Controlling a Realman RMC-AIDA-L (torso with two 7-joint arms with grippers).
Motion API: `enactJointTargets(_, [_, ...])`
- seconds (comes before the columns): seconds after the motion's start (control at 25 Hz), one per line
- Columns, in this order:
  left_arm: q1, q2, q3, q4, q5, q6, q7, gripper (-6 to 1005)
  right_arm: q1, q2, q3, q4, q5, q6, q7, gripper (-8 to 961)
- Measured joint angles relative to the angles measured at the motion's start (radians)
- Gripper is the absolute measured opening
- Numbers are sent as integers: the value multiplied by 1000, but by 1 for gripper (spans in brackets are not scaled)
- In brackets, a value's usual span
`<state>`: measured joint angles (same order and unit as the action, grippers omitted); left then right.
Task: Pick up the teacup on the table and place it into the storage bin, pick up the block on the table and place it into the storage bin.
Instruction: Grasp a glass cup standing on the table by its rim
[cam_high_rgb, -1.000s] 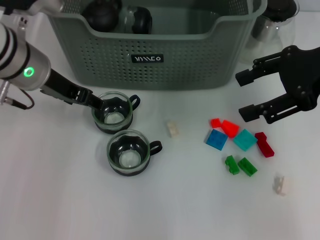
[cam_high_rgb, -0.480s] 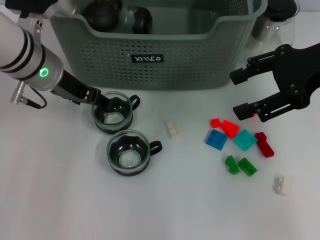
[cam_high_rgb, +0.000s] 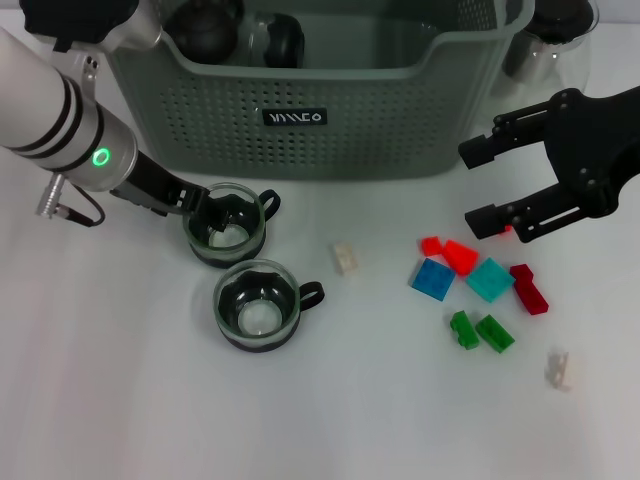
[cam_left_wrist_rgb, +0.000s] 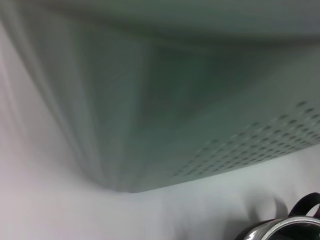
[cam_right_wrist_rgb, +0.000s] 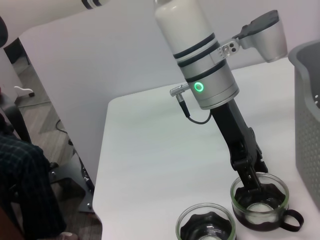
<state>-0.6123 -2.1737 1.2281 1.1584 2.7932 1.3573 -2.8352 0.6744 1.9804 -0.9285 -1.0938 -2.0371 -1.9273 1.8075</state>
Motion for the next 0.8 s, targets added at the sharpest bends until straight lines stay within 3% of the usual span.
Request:
enactJointTargets(0.16, [2,0,2,-12,-2,-10,-2,824,-1,0,0,0,0,5,-1,844])
enactJointTargets(0.36, [2,0,2,-30,-11,-30,-7,657,-1,0,1,0,0,9,-8,844])
enactJointTargets(0.48, [3,0,2,-37,-13,-37,-12,417,-1,0,7,0,0,9,-11,843])
enactJointTargets(0.8, [11,1,13,-46,-8,-60,-12,266,-3,0,23,0,1,9,-24,842])
